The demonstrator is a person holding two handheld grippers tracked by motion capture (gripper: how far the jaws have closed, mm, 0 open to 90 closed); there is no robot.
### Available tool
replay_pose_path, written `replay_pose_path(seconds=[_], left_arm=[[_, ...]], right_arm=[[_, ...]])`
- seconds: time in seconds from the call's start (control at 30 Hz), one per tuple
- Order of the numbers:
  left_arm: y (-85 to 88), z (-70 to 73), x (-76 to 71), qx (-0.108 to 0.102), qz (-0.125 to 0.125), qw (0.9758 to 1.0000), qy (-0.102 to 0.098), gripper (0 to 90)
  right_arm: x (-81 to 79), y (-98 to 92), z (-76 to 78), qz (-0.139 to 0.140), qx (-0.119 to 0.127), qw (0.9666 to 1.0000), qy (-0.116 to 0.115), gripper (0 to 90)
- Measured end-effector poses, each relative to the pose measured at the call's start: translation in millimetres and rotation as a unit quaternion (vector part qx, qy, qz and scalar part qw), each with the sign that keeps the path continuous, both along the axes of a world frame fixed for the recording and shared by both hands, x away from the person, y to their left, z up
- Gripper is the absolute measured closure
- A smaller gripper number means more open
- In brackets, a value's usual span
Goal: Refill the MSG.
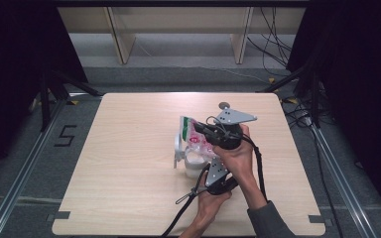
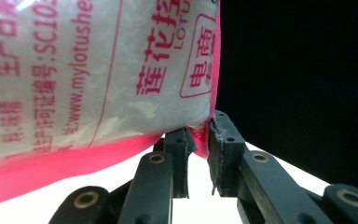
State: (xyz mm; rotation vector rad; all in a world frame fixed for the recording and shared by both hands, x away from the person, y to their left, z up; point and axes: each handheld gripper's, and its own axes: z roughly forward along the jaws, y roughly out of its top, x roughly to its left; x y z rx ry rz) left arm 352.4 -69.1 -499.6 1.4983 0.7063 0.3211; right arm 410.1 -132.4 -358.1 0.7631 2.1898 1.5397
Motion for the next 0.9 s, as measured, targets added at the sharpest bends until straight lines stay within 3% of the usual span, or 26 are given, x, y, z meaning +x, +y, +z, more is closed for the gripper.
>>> replay_pose_path(seconds=[0.03, 0.07, 0.1, 0.13, 0.17, 0.3, 0.5, 0.57, 0.63, 0.8, 0.9], left_arm=[[0.0, 0.0, 0.0, 0.000, 0.000, 1.0000, 0.000, 78.5], [0.1, 0.1, 0.1, 0.000, 0.000, 1.0000, 0.003, 78.5], [0.4, 0.5, -0.2, 0.004, 0.002, 1.0000, 0.004, 78.5], [0.4, 0.4, -0.1, 0.004, 0.000, 1.0000, 0.002, 78.5], [-0.1, -0.3, 0.6, -0.001, -0.002, 1.0000, -0.003, 78.5], [-0.3, -0.2, -0.1, 0.004, 0.000, 1.0000, 0.002, 78.5], [0.3, 0.6, -0.7, 0.007, 0.001, 1.0000, 0.000, 78.5], [-0.4, -0.4, 0.7, -0.002, -0.002, 1.0000, -0.004, 78.5], [0.2, 0.6, -0.6, 0.007, 0.000, 1.0000, 0.001, 78.5], [-0.2, 0.6, -1.1, 0.007, -0.002, 1.0000, 0.001, 78.5], [0.2, 0.5, -0.7, 0.008, -0.001, 1.0000, 0.002, 78.5]], right_arm=[[0.6, -0.8, 0.1, -0.007, -0.005, 0.9998, -0.015, 89.9], [0.6, -0.8, 0.1, -0.007, -0.005, 0.9998, -0.015, 89.9], [-0.4, -0.1, -0.1, -0.007, -0.002, 1.0000, -0.006, 89.9], [0.3, -0.6, 0.2, -0.005, -0.006, 0.9999, -0.013, 89.9], [-0.1, -0.3, 0.4, 0.001, 0.001, 1.0000, 0.000, 89.8], [-1.3, -0.8, 0.1, -0.009, 0.001, 0.9999, 0.007, 89.9], [0.1, -1.6, 0.7, -0.003, -0.002, 1.0000, -0.002, 89.9], [0.2, -1.5, 1.0, 0.002, 0.003, 1.0000, 0.000, 89.9], [-0.2, -1.0, 0.6, -0.001, 0.003, 1.0000, 0.000, 89.9], [1.2, -2.5, 0.4, 0.001, 0.001, 1.0000, -0.008, 89.9], [-0.5, -2.8, 1.0, -0.005, 0.008, 0.9999, 0.004, 89.9]])
